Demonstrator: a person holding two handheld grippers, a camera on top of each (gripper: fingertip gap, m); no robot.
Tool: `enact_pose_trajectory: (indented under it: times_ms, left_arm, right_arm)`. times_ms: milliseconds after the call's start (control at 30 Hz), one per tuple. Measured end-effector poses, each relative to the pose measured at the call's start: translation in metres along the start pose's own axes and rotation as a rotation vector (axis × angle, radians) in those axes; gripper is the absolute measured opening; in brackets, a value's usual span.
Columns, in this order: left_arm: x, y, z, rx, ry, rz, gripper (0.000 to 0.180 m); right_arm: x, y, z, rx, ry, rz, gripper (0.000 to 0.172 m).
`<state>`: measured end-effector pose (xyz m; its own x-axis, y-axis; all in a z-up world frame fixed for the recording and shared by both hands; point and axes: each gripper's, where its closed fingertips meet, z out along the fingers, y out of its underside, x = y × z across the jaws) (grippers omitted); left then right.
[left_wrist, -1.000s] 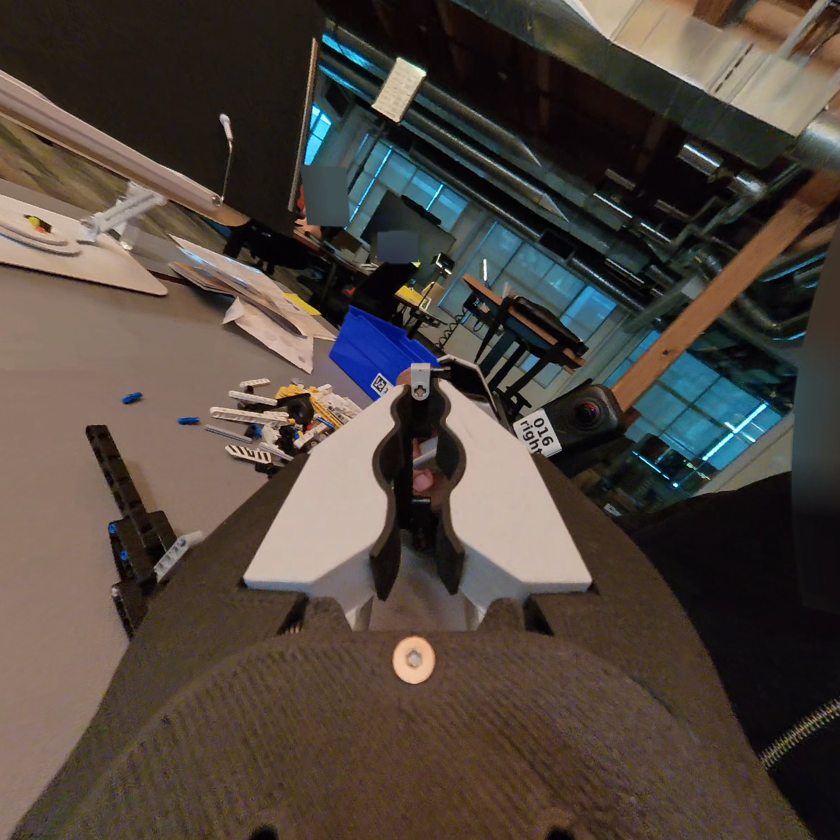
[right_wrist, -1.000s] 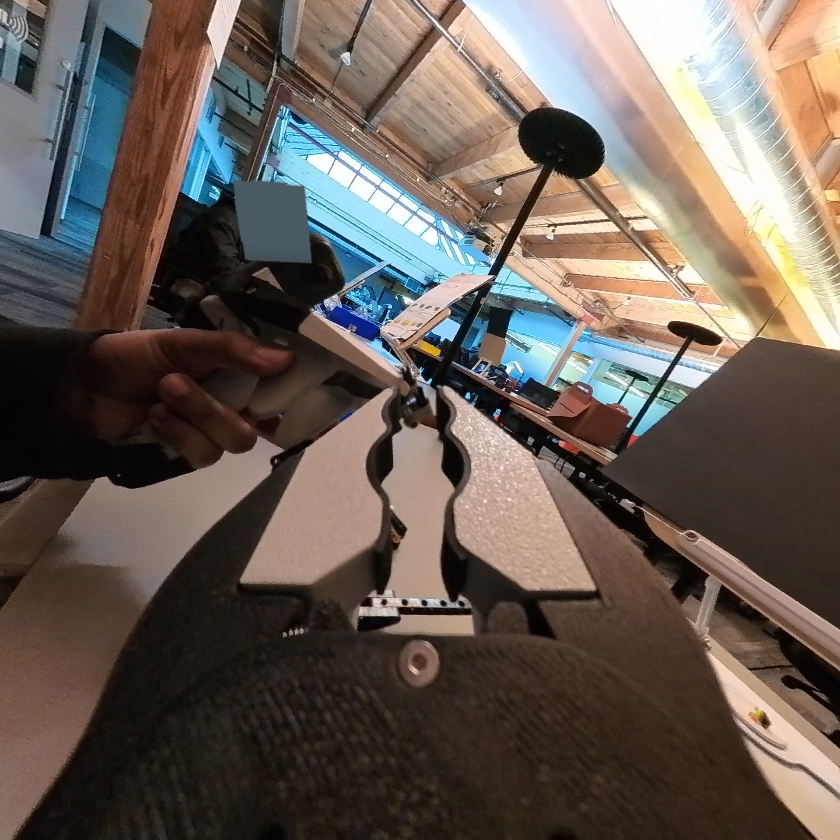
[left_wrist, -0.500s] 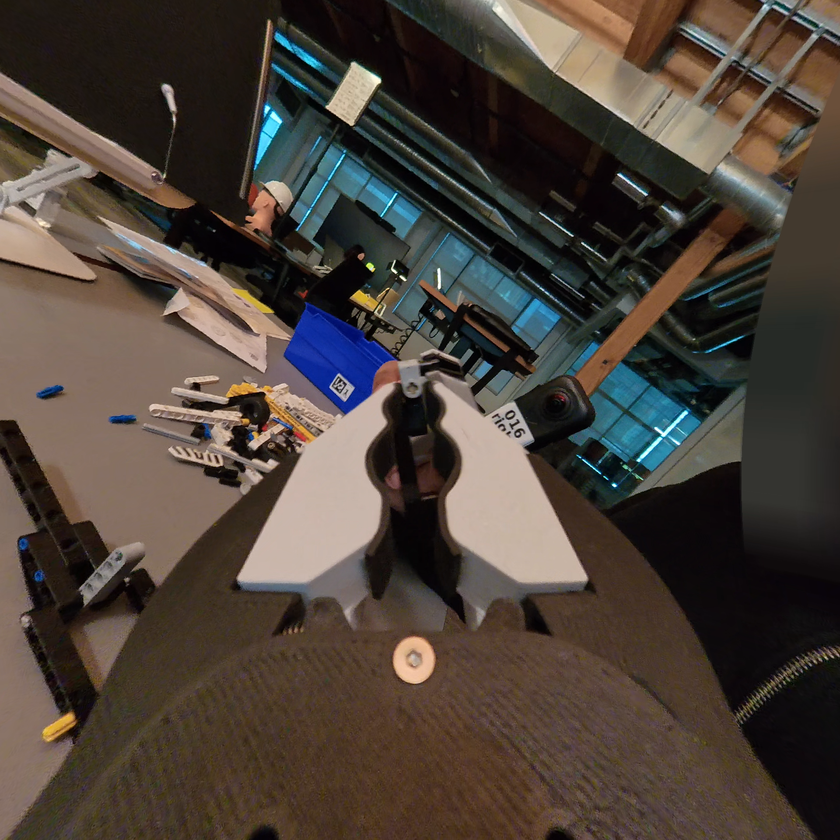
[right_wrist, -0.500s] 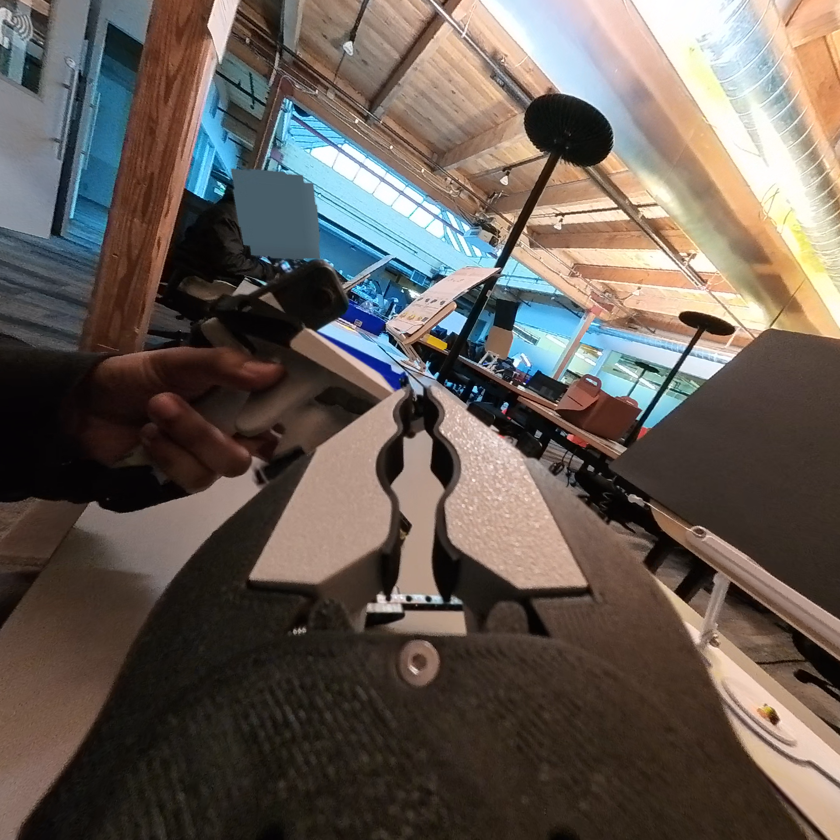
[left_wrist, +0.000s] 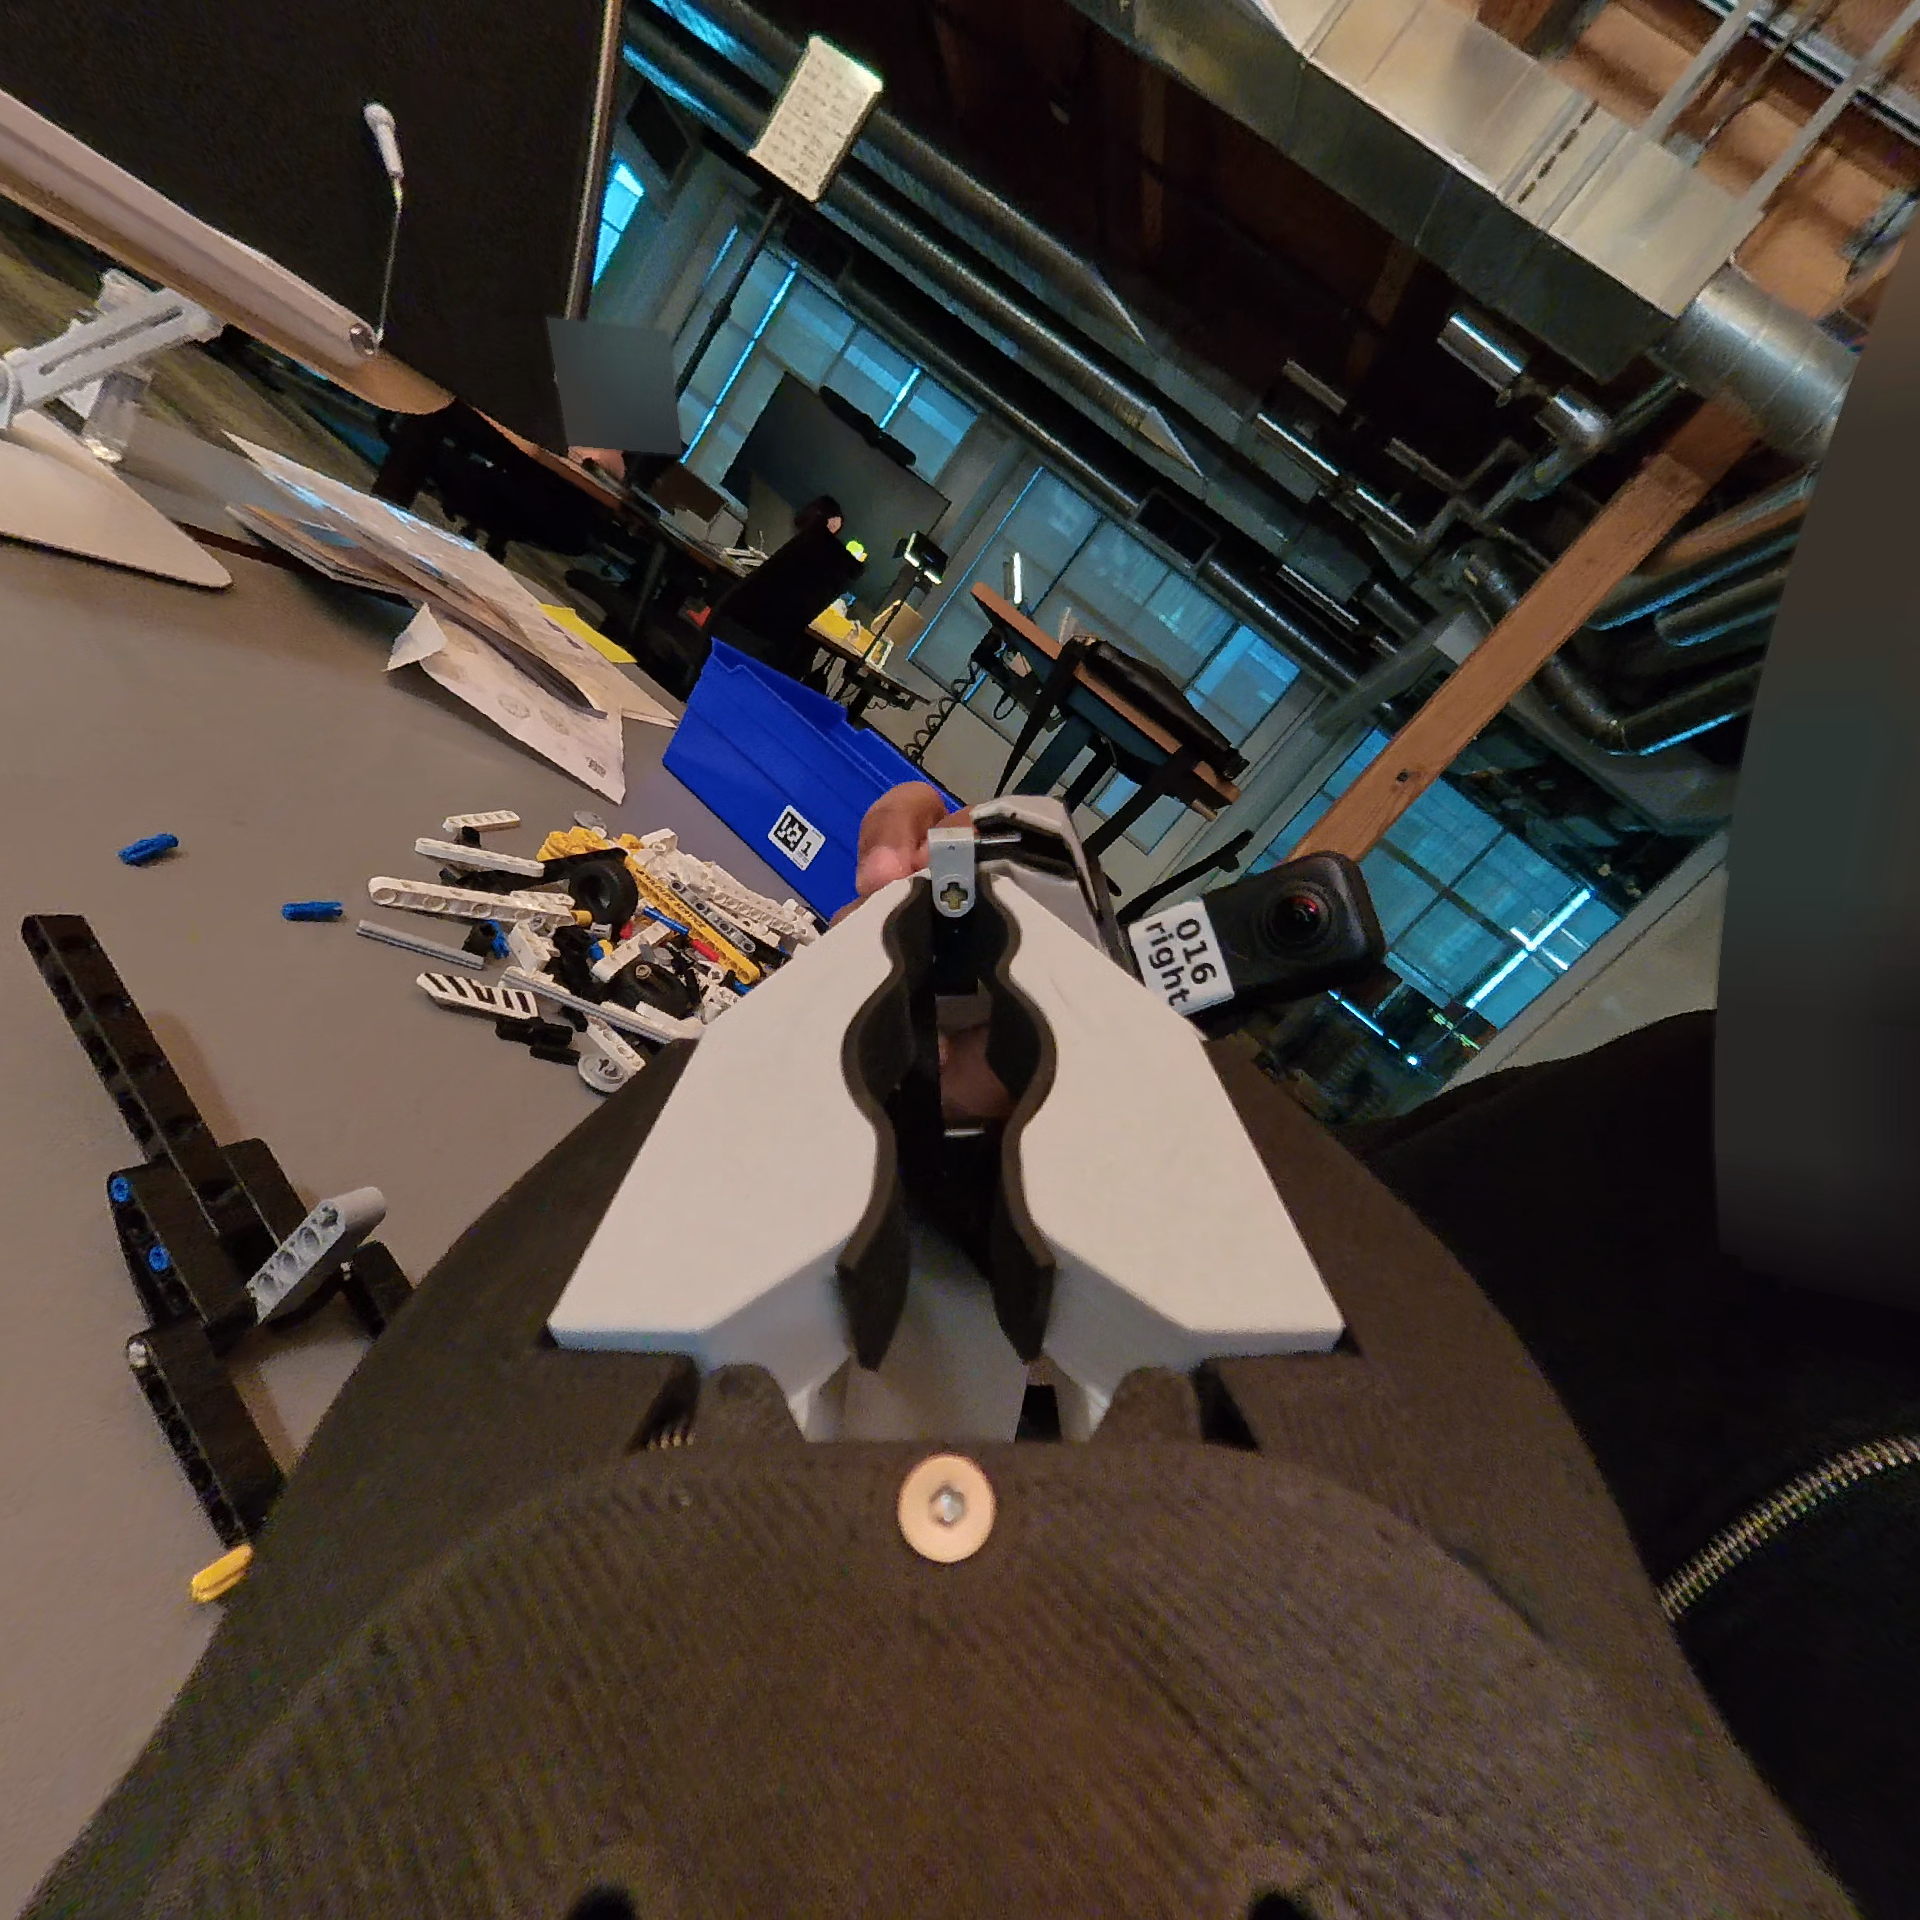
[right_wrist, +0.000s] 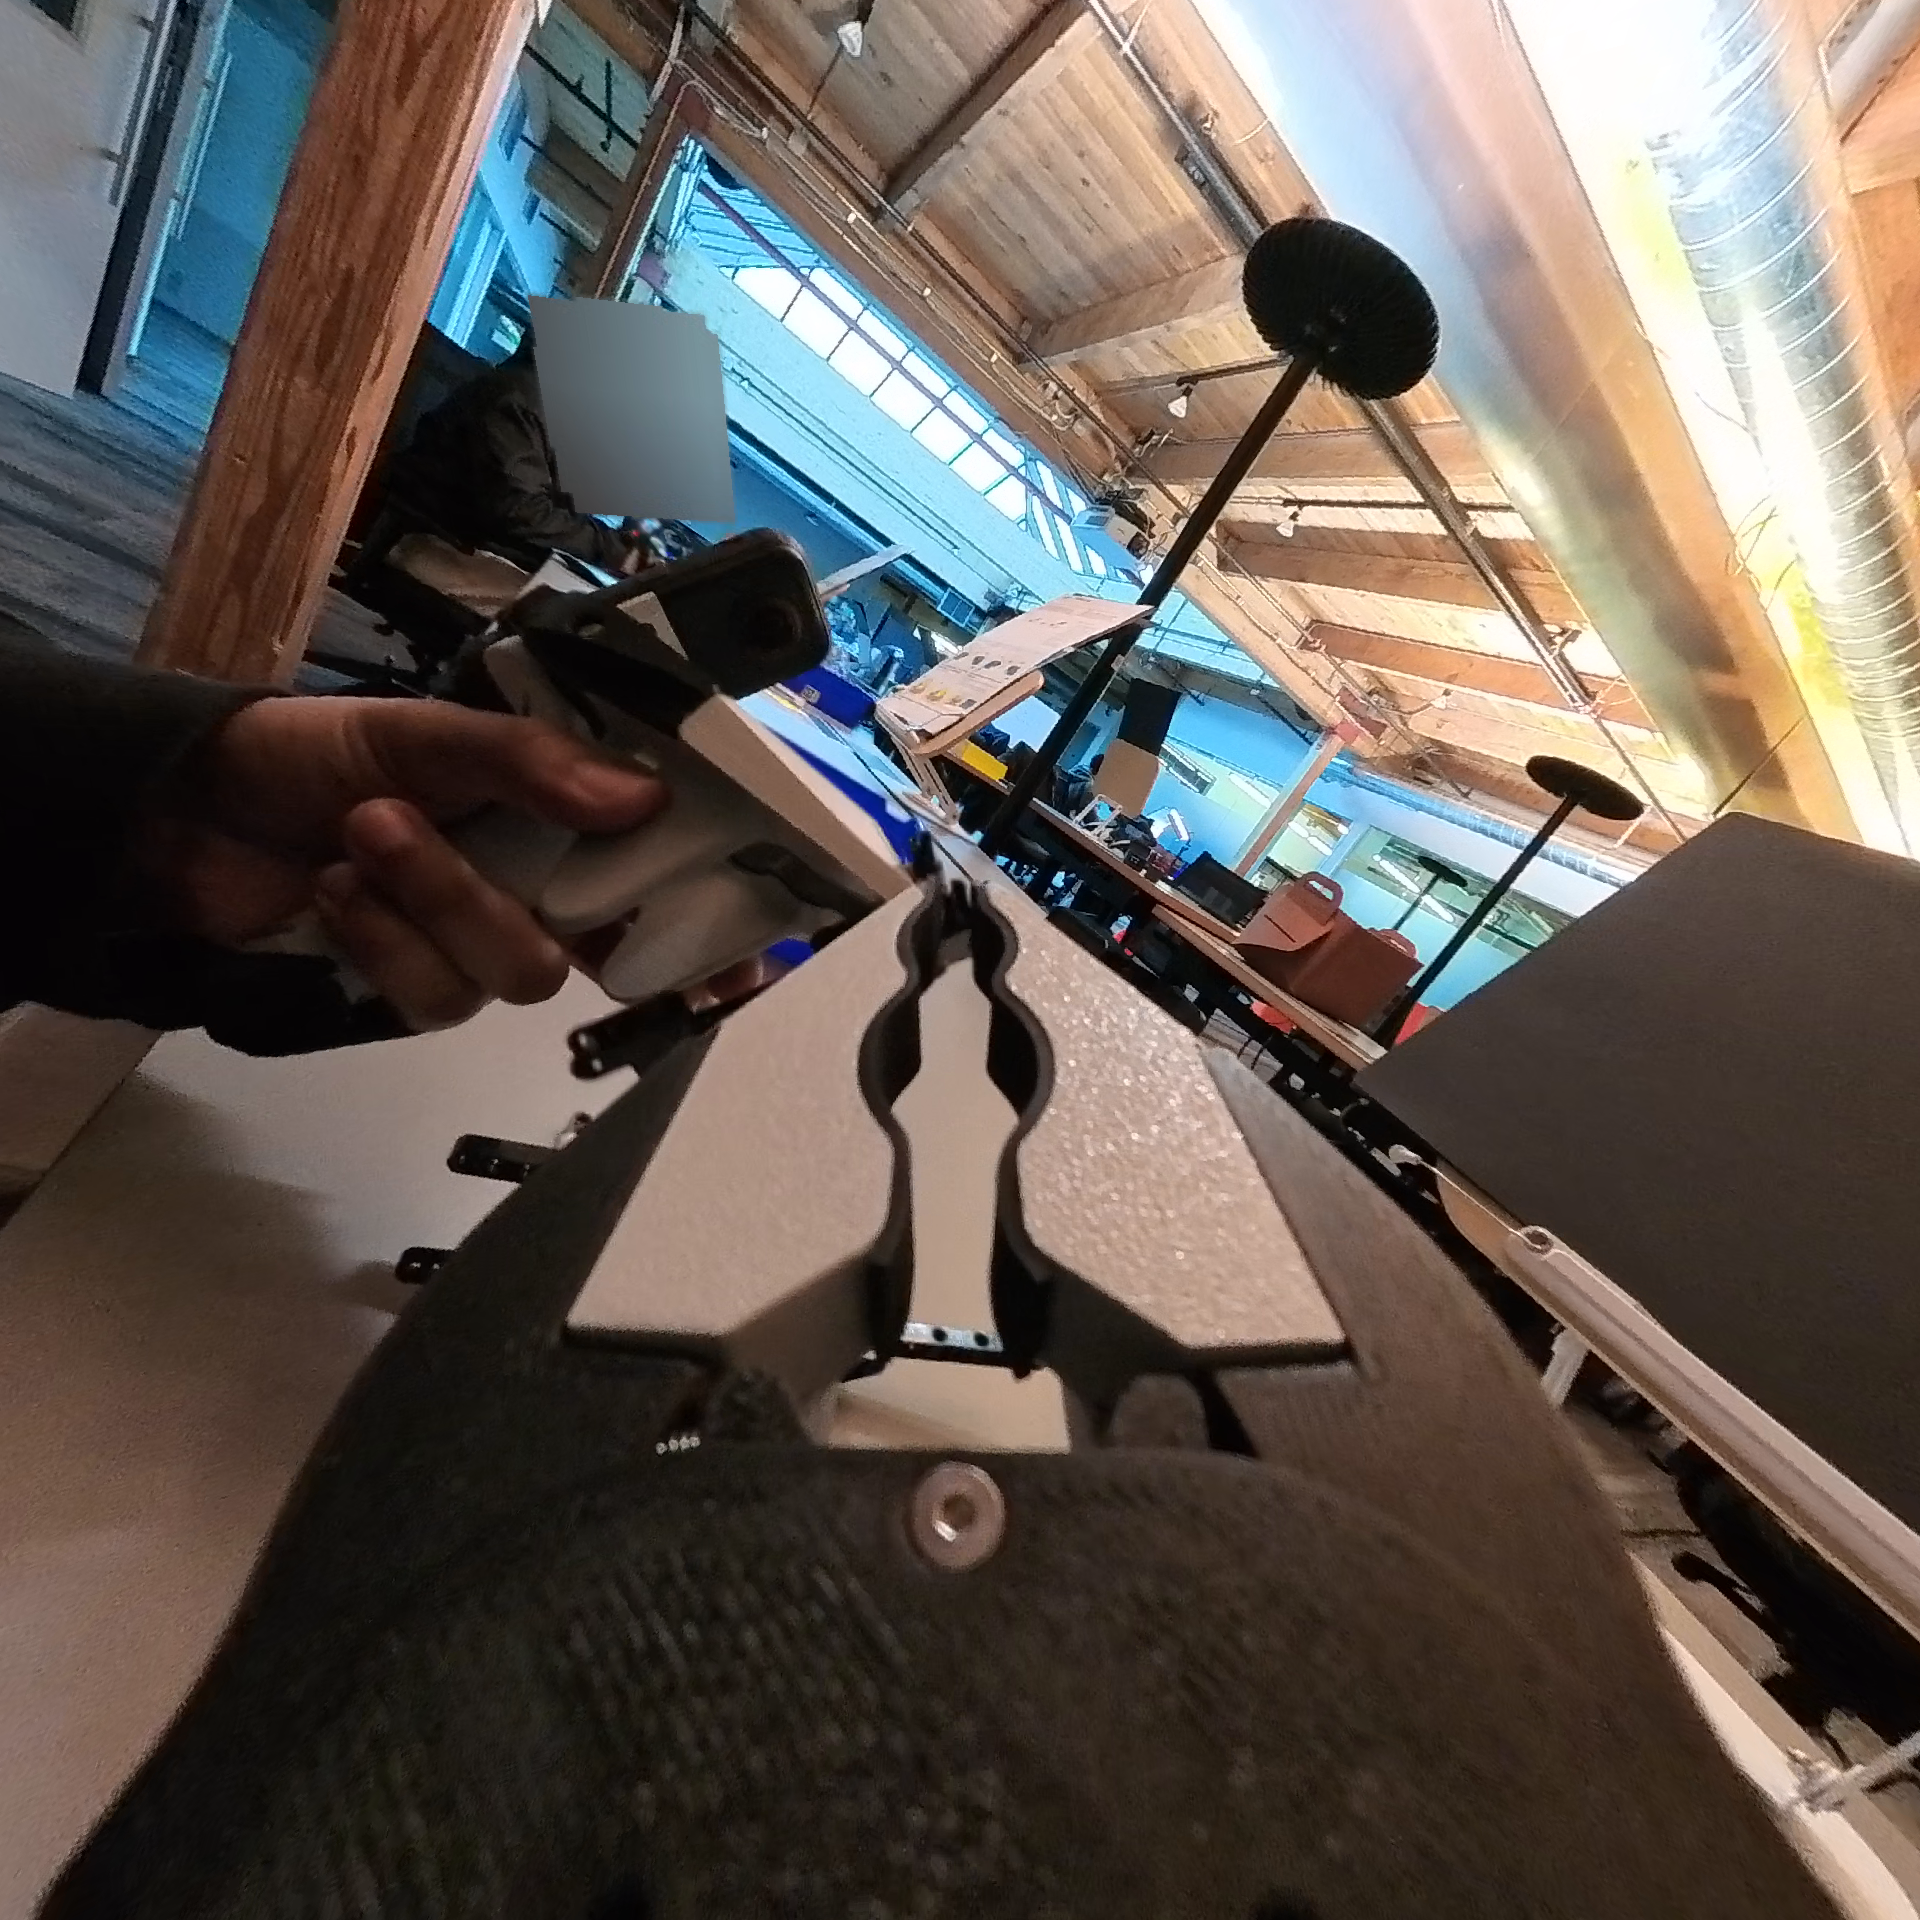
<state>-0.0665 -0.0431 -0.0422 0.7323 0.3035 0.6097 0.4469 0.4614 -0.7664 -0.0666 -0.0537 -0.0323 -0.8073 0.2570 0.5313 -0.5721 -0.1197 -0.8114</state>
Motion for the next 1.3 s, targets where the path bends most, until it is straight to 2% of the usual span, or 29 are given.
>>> enact_pose_trajectory:
  times_ms: [167, 333, 500, 533, 567, 600, 633, 667, 800, 900, 967, 1033, 1100, 1167, 1300]
  left_arm:
    - [0.004, 0.004, 0.000, -0.036, -0.004, 0.051, 0.004]
    - [-0.010, -0.001, -0.001, 0.021, -0.120, 0.038, 0.004]
    - [-0.009, -0.006, 0.002, 0.047, -0.201, 0.130, 0.005]
    - [-0.026, -0.006, -0.002, 0.038, -0.323, 0.128, 0.004]
    - [-0.057, -0.004, -0.012, 0.009, -0.478, 0.234, 0.005]
    - [-0.076, -0.002, -0.021, 0.028, -0.519, 0.216, 0.004]
    - [-0.068, -0.004, -0.021, 0.074, -0.384, 0.026, 0.005]
    - [-0.056, -0.014, -0.022, 0.134, -0.286, -0.069, 0.004]
    - [-0.045, -0.028, -0.025, 0.097, -0.355, 0.178, 0.004]
    - [-0.044, -0.026, -0.025, 0.106, -0.309, 0.130, 0.004]
    - [-0.045, -0.025, -0.025, 0.115, -0.283, 0.088, 0.004]
    - [-0.045, -0.022, -0.024, 0.109, -0.268, 0.066, 0.004]
    - [-0.044, -0.017, -0.020, 0.088, -0.252, 0.054, 0.004]
    - [-0.043, -0.015, -0.017, 0.088, -0.239, 0.047, 0.004]
    - [-0.041, -0.010, -0.010, 0.073, -0.234, 0.052, 0.004]
  right_arm:
    - [-0.003, 0.000, -0.002, -0.012, -0.024, -0.035, 0.002]
    - [0.000, 0.010, 0.003, -0.156, 0.031, -0.125, 0.001]
    - [0.005, 0.004, 0.004, -0.165, 0.068, -0.151, 0.001]
    - [-0.007, -0.021, 0.004, -0.025, 0.010, -0.118, 0.000]
    - [-0.019, -0.052, 0.003, 0.097, -0.027, -0.037, 0.001]
    - [-0.025, -0.061, 0.008, 0.085, -0.016, -0.096, 0.002]
    - [-0.020, -0.052, 0.012, 0.017, 0.047, -0.245, 0.001]
    - [-0.005, -0.035, 0.011, -0.051, 0.108, -0.296, 0.001]
    - [0.053, 0.011, -0.008, -0.197, 0.199, 0.069, 0.002]
    - [0.087, 0.077, -0.035, -0.476, 0.278, 0.205, 0.001]
    - [0.103, 0.128, -0.070, -0.707, 0.336, 0.305, 0.002]
    - [0.116, 0.164, -0.107, -0.862, 0.397, 0.395, 0.001]
    - [0.121, 0.183, -0.135, -0.933, 0.431, 0.506, 0.003]
    - [0.126, 0.190, -0.151, -0.951, 0.458, 0.584, 0.013]
    - [0.136, 0.185, -0.157, -0.883, 0.483, 0.657, 0.024]
